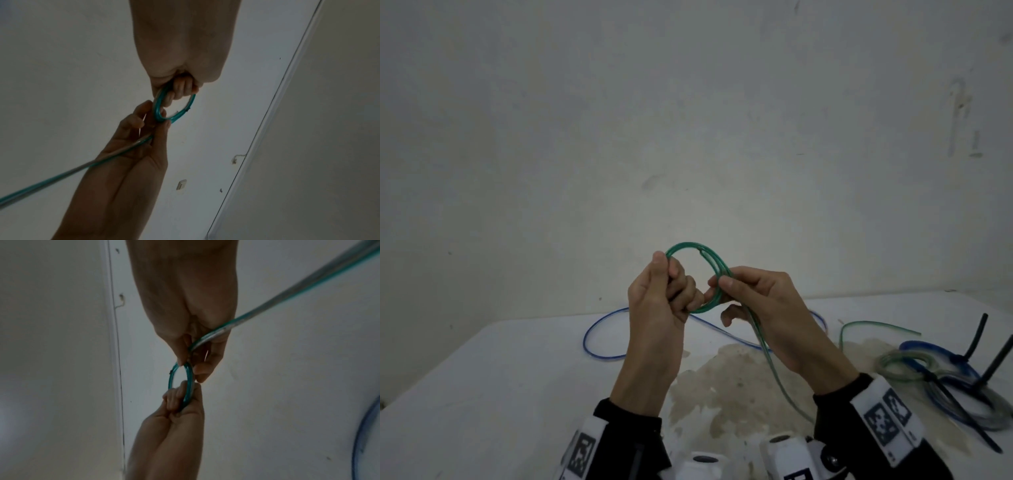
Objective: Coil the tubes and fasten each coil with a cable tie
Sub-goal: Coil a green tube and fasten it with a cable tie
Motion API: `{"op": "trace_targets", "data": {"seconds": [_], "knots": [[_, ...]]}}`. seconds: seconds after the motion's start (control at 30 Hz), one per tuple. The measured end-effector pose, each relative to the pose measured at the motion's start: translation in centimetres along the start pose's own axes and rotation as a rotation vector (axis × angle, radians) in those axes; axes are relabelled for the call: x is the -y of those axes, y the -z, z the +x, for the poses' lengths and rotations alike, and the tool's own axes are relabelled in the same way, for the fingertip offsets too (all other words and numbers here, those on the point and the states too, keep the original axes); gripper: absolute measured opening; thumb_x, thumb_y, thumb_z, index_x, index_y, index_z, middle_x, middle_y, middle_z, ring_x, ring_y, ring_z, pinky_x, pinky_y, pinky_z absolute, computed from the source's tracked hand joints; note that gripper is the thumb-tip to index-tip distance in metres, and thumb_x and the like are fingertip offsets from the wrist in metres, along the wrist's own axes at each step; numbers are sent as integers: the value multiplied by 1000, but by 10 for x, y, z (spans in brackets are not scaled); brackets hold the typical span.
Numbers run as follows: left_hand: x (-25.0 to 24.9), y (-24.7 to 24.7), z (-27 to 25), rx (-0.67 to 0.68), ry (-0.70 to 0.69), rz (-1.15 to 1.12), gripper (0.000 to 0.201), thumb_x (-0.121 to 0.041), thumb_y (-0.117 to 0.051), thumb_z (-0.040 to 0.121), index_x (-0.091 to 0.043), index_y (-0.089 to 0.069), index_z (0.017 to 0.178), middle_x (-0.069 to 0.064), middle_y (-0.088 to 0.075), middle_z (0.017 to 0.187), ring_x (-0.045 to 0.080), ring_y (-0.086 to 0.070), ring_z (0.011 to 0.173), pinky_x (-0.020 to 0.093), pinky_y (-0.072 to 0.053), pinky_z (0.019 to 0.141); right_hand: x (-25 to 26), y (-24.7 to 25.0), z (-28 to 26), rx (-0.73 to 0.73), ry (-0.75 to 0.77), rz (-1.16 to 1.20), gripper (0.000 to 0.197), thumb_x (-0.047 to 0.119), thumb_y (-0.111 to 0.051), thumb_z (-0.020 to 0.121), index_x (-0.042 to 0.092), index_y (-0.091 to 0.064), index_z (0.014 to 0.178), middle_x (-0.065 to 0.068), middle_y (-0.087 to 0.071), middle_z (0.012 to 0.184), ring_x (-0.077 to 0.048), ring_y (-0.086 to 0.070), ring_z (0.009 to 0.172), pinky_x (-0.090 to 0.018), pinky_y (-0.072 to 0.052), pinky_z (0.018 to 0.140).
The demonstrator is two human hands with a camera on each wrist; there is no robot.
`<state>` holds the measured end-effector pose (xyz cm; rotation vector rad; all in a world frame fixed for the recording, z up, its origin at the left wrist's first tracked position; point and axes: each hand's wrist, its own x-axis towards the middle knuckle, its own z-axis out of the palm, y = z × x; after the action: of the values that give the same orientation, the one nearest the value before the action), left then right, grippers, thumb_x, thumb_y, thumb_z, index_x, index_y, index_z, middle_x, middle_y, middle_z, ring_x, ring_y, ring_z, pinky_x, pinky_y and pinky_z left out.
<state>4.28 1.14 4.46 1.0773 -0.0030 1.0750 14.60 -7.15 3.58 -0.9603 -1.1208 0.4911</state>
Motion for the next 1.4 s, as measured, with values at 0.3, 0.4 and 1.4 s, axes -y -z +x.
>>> {"op": "trace_targets", "data": {"seconds": [0.3,0.4,1.4], "knots": [[-10,19,7,184,261,274,33,-20,-38,96,2,-60,86,10,-57,63,18,-55,52,30,-53,61,10,24,3,47,125,-580,17,-1,-54,89,-5,-68,81,-5,-67,66,-10,-58,51,-19,-48,55],[-8,20,5,256,223,561,41,-30,-41,96,4,-61,87,6,-56,60,18,-52,51,28,-49,60,9,19,0,150,141,-872,20,6,-54,91,0,-66,75,4,-64,64,-7,-55,50,-15,-43,55],[-4,13,2,226,-453,779,18,-19,-44,90,-10,-52,77,-10,-48,58,4,-40,51,17,-39,52,13,8,-6,170,-156,24,38,27,-43,90,-4,-65,93,-18,-67,82,-26,-65,77,-31,-53,69]]}}
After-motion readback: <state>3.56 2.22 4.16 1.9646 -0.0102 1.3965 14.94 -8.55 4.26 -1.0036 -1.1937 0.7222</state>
